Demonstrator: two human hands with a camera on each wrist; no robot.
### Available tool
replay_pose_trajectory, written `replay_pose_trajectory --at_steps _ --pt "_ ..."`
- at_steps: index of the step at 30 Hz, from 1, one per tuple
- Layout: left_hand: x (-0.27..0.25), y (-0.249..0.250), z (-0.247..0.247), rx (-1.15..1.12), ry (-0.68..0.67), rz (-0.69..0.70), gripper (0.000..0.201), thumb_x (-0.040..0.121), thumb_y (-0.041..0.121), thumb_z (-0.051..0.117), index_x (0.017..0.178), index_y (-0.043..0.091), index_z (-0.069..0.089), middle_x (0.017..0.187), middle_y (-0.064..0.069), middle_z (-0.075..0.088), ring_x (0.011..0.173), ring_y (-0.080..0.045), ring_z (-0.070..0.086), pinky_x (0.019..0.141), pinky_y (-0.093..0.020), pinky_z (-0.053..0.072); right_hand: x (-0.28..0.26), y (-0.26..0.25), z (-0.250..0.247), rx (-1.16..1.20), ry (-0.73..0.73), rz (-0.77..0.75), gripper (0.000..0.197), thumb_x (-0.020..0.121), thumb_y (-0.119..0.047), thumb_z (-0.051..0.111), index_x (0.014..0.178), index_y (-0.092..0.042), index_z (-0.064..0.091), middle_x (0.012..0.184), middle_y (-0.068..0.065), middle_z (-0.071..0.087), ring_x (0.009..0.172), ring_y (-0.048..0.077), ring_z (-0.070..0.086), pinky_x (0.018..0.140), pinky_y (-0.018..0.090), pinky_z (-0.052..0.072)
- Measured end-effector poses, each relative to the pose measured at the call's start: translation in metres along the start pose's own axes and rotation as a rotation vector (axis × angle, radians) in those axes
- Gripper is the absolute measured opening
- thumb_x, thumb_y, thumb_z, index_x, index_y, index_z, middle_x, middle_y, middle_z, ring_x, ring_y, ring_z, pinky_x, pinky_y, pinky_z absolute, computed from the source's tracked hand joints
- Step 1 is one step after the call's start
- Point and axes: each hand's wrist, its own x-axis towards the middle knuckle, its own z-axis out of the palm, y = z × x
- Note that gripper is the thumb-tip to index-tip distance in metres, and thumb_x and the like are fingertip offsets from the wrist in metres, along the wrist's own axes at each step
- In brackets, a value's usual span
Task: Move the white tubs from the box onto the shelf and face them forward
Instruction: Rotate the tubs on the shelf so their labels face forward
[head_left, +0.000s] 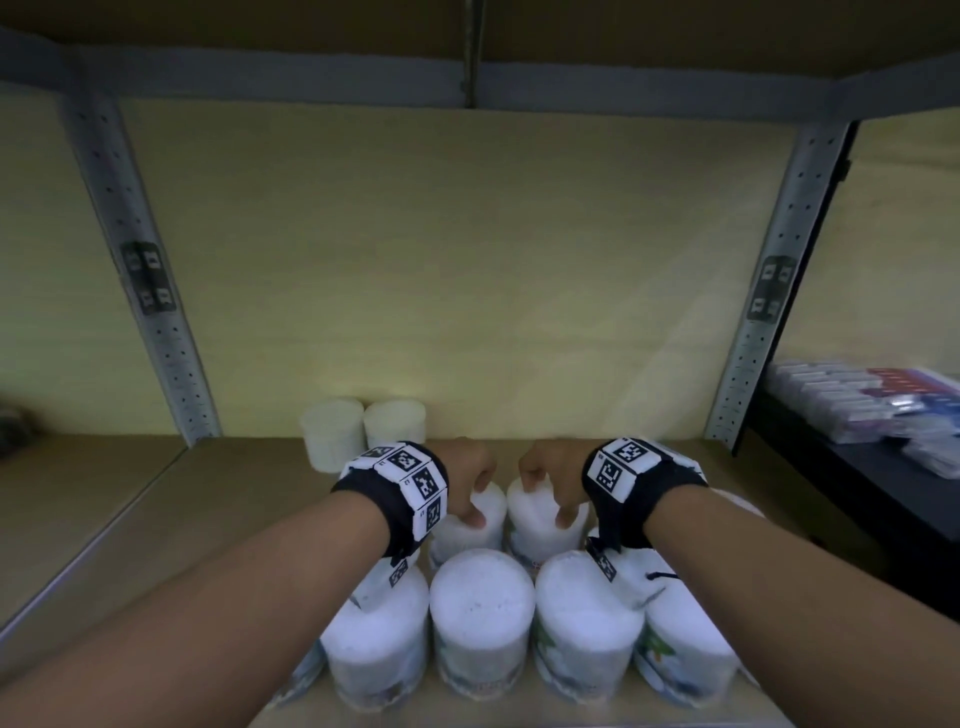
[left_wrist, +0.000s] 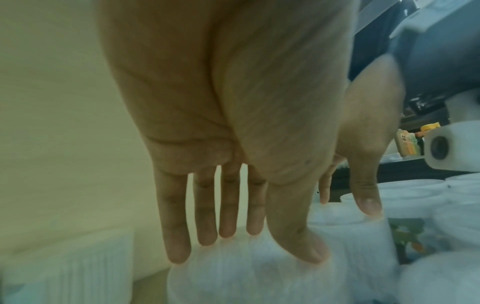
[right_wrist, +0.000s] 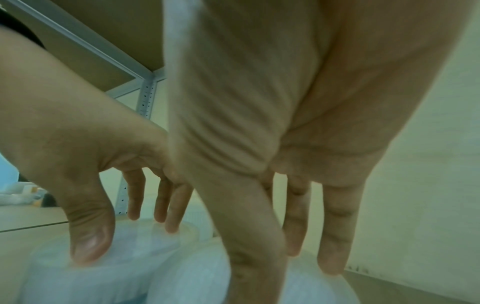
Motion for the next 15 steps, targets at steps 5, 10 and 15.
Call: replay_pose_trajectory --at_steps 5,10,15 --pt "-0.010 0.013 0.003 0.023 0.006 -0.021 0.034 0.077 0.029 0.075 0.089 0.015 0.046 0.094 -0.003 0.050 0.083 -0.017 0.046 0.064 -0.024 0.035 -0.019 -0.003 0.002 0.029 -0.034 -0.020 0.059 0.073 -0.002 0.077 0.126 -0.010 0.052 0.133 0.009 0.052 0.119 0.031 0.054 0.094 0.040 0.049" --pt "-0.015 0.017 0.007 0.009 0.007 -0.064 0.033 0.080 0.027 0.073 0.097 0.012 0.050 0.114 -0.014 0.059 0.093 -0.022 0.052 0.075 -0.028 0.037 -0.028 -0.005 0.005 0.069 -0.054 -0.016 0.060 0.074 0.000 0.076 0.127 -0.009 0.050 0.133 0.013 0.053 0.120 0.033 0.055 0.095 0.041 0.049" --pt "-0.021 0.017 0.008 -0.008 0.022 -0.091 0.047 0.080 0.031 0.072 0.116 0.006 0.054 0.122 -0.012 0.058 0.108 -0.030 0.057 0.087 -0.035 0.047 -0.030 -0.005 0.009 0.104 -0.030 -0.003 0.059 0.076 0.001 0.074 0.129 -0.008 0.050 0.134 0.013 0.053 0.119 0.032 0.055 0.096 0.041 0.049"
